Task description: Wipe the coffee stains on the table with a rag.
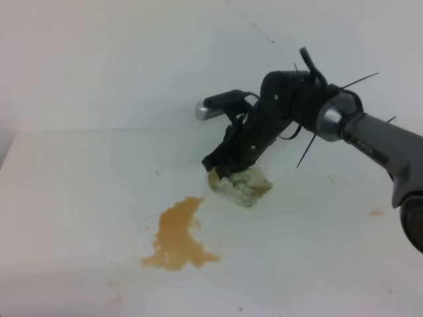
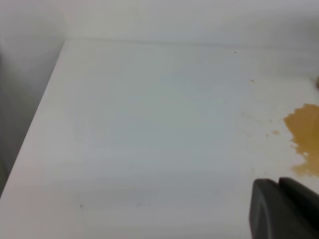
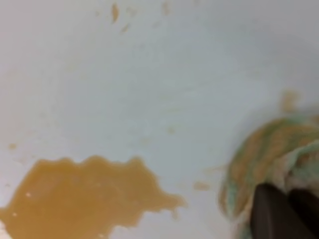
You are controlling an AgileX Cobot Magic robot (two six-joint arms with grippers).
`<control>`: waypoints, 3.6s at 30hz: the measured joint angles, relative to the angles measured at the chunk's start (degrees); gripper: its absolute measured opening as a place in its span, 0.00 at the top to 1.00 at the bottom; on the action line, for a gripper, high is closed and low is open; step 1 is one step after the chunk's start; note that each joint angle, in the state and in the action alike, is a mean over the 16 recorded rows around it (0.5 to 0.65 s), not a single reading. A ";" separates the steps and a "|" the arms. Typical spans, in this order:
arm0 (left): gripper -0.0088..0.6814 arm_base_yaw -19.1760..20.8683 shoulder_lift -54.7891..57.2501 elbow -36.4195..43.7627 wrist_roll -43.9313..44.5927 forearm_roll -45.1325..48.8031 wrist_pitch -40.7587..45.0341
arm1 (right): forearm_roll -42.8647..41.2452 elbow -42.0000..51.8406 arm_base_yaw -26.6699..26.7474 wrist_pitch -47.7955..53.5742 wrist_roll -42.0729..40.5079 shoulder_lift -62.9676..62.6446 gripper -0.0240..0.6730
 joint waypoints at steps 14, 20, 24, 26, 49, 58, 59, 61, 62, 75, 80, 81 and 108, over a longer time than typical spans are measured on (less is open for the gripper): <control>0.99 0.00 0.00 0.00 0.00 0.00 0.00 | 13.50 -0.09 5.51 2.05 -5.86 5.44 0.96; 0.99 0.00 0.00 0.00 0.00 0.00 0.00 | 14.86 -0.14 9.15 4.06 -5.77 5.70 0.96; 0.99 0.00 0.00 0.00 0.00 0.00 0.00 | 14.30 -0.12 10.89 4.60 -4.99 5.15 0.96; 0.99 0.00 0.00 0.00 0.00 0.00 0.00 | 13.80 -0.11 11.50 4.48 -4.51 4.82 0.96; 0.99 0.00 0.00 0.00 0.00 0.00 0.00 | 4.59 5.15 16.82 4.22 4.47 -0.46 0.96; 0.99 0.00 0.00 0.00 0.00 0.00 0.00 | -1.74 10.52 13.89 4.99 5.85 -1.36 0.96; 0.99 0.00 0.00 0.00 0.00 0.00 0.00 | -2.08 10.89 13.40 5.06 5.85 -1.41 0.96; 0.99 0.00 0.00 0.00 0.00 0.00 0.00 | -2.54 11.42 12.30 5.10 5.85 -1.67 0.96; 0.99 0.00 0.00 0.00 0.00 0.00 0.00 | -2.89 11.67 11.68 5.22 5.85 -1.86 0.96; 0.99 0.00 0.10 -0.13 0.00 0.00 0.06 | -8.62 12.66 4.22 6.34 2.67 -7.09 0.96; 0.99 0.00 0.10 -0.13 0.00 0.00 0.06 | -8.06 13.68 1.77 5.55 -0.06 -12.52 0.96; 0.99 0.00 0.10 -0.13 0.00 0.00 0.06 | -7.61 14.17 1.20 5.27 -0.70 -13.96 0.96; 0.99 0.00 0.00 0.00 0.00 0.00 0.00 | 7.62 72.57 -18.74 -27.37 -10.50 -53.41 0.87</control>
